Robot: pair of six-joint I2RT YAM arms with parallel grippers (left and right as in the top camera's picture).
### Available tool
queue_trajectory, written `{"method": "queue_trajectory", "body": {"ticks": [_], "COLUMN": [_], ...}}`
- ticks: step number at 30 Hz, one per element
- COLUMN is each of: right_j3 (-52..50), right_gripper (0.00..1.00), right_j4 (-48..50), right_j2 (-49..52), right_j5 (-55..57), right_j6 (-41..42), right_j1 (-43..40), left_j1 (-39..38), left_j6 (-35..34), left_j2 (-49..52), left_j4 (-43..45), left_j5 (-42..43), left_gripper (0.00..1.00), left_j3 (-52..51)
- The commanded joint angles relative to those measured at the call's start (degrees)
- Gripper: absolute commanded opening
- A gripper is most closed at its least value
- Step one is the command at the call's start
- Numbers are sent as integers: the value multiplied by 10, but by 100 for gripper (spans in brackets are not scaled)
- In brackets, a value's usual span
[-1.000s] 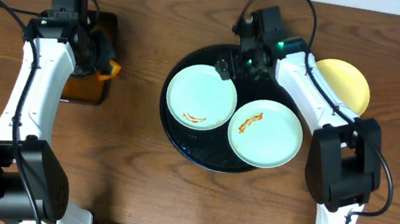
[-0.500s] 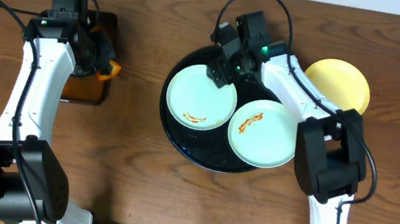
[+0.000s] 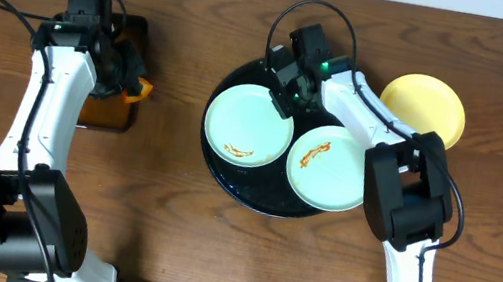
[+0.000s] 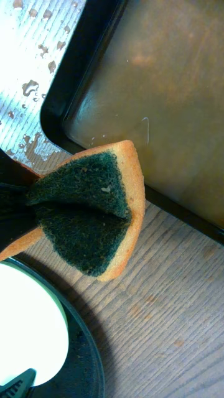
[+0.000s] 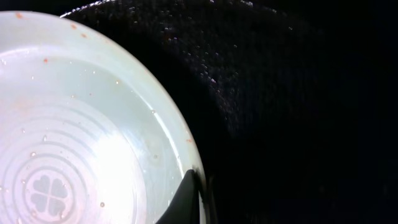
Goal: Clean dirty plates on tray and stack at the side
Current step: 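Move the right gripper to the upper pale green plate and grip its rim, then bring the sponge with the left gripper and scrub the held green plate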
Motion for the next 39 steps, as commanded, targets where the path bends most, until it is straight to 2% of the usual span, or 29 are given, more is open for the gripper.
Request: {"method": "queue_trajectory", "body": {"ticks": [1,4,7,11,16,21,30,33,39], "right_j3": [1,1,1,1,1,1,1,1,1], "right_gripper": [1,1,1,1,2,1,2,2,2], "right_j4": [-28,-49,-77,-108,-129,-130,-126,-124,-122], "right_j2": [8,8,8,6,6,6,6,6,6], "right_j5": [31,43,54,66,65,65,63,64,64], "right_j6": [73,142,236,350,438,455,469,469,469], "right_j1": [6,7,5,4,4,5,5,5,5], "left_j1": [0,-2,-13,-41,-96,-153,-200,-218,-253], "left_j6": [5,5,5,5,5,5,-5,-46,-84], "left_j2": [6,6,6,6,6,8,64,105,151], "left_j4": [0,-2,-3,-3,-3,5,47,73,132], "left_j5": [1,14,61,63,63,63,63,64,90], "left_gripper": [8,8,8,8,8,8,8,8,8], "left_j3": [-3,-3,-3,-3,-3,-3,-3,-3,-3]}}
